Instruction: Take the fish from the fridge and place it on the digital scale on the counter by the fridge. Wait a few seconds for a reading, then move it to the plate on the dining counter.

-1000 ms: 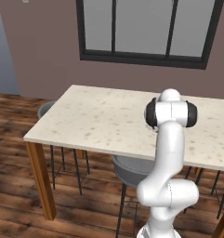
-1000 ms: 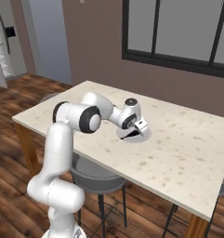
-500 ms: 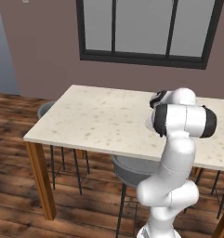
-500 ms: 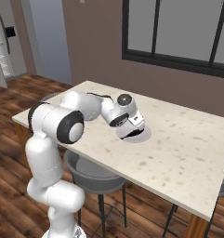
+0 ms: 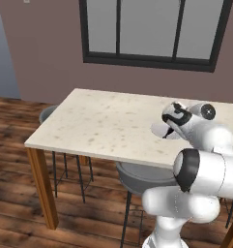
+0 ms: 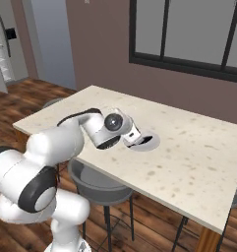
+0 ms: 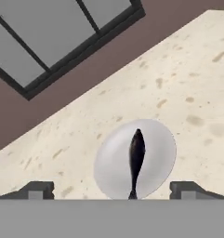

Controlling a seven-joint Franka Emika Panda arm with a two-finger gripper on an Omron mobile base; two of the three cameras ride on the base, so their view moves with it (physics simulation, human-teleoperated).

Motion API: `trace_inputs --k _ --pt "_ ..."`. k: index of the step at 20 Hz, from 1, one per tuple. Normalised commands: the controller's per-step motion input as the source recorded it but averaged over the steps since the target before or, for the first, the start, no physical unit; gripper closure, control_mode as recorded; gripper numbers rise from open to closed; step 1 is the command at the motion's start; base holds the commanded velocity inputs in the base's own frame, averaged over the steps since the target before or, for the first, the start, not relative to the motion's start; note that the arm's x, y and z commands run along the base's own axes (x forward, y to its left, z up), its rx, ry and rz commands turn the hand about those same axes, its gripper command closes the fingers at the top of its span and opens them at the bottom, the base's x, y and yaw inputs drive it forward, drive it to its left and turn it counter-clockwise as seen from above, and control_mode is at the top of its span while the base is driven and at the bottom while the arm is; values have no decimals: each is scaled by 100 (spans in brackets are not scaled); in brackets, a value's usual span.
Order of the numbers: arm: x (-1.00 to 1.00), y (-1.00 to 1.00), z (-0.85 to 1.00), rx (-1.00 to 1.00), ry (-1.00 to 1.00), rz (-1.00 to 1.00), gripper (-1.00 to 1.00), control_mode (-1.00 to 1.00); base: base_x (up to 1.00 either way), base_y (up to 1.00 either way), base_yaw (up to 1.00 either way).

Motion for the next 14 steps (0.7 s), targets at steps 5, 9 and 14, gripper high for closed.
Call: trace_inputs --k 5,9,14 --pt "-100 54 100 0 -8 0 -100 -100 0 0 0" --pt "-100 51 100 0 -2 0 -100 -100 0 0 0" --pt "-100 42 100 0 -2 0 -100 -100 0 0 0"
